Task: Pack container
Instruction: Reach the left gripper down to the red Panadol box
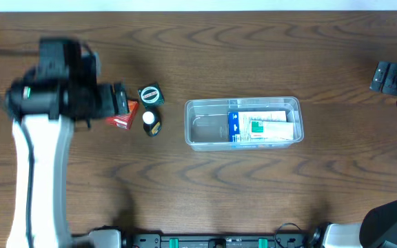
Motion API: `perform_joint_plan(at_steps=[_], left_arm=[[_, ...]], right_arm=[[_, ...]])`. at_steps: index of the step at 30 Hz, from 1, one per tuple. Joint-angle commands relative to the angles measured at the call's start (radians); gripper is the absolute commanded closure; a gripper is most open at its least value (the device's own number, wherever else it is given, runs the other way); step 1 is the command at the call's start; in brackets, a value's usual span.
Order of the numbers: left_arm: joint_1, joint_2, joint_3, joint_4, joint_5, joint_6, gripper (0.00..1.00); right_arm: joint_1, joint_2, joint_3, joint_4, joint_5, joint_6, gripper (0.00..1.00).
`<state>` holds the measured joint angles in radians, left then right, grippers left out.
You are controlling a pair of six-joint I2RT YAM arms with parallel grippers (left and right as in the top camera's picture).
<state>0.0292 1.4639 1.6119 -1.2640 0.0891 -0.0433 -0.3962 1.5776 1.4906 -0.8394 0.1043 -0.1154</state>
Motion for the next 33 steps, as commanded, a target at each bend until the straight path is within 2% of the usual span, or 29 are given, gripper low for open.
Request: perform_joint_plan(at_steps=[1,4,10,13,25,33], left_arm=[[0.007,0.103,0.039,-0.012,-0.118,0.055,0.02],[0.007,0.172,0.035,-0.01,-0.096,0.064,0.02],[0.007,0.301,0.034,0.011,0.026,0.226,0.02],[0.007,0.362,0.034,0.022,0.042,0.282,0.02],[0.008,0.574,0.034,0.103,0.041,0.351,0.02],[0.037,0.635,0.034,0.144,0.03,0.357,0.02]], right_arm=[[-0.005,0.006,0.003,0.001,0.001,0.014,0.01],[-0.005,0.006,0.003,0.001,0.001,0.014,0.01],[-0.005,0.006,0.002,0.001,0.0,0.014,0.01],[-0.005,0.006,0.002,0.001,0.0,0.013,0.01],[-0.005,0.006,0.002,0.001,0.0,0.014,0.01],[-0.005,0.006,0.002,0.001,0.001,0.014,0.01]])
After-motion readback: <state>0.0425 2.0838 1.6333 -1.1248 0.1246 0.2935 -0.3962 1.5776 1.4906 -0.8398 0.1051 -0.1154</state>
